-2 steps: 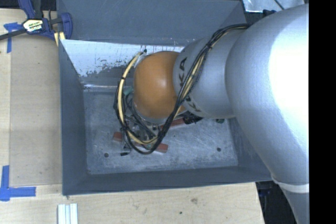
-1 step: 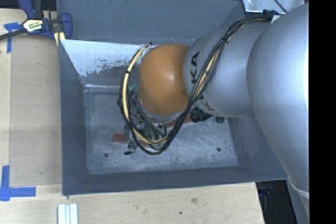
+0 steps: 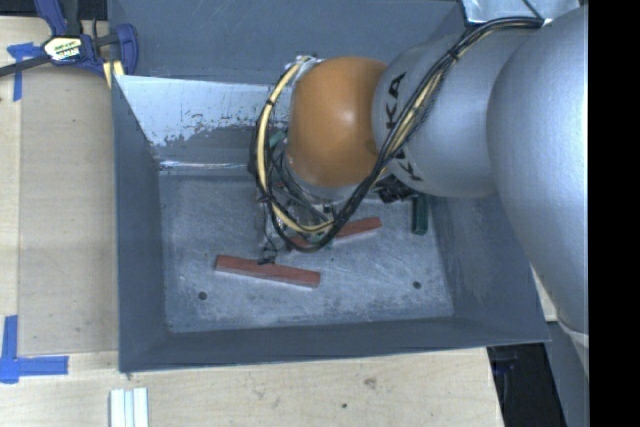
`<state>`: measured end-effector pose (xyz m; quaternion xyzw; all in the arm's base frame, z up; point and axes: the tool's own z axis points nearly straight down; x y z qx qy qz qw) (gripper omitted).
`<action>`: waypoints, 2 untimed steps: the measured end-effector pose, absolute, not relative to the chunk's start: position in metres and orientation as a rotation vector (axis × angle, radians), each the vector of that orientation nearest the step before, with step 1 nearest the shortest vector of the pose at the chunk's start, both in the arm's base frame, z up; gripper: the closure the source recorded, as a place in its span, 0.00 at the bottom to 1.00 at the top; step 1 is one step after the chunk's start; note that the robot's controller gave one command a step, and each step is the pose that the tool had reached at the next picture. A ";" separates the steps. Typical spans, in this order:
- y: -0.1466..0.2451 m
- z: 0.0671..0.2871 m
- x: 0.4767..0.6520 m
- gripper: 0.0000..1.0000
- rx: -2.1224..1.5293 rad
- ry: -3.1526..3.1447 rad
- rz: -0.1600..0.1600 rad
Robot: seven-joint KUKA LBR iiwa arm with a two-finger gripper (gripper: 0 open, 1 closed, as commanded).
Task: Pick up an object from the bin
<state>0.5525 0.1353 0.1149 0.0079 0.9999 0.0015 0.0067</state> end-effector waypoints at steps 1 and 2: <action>0.121 0.242 0.525 0.00 0.204 3.132 0.001; 0.123 0.195 0.522 0.00 0.249 3.122 0.005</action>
Offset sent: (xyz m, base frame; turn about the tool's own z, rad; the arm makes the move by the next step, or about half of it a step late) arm 0.0000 0.0000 0.0000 0.0000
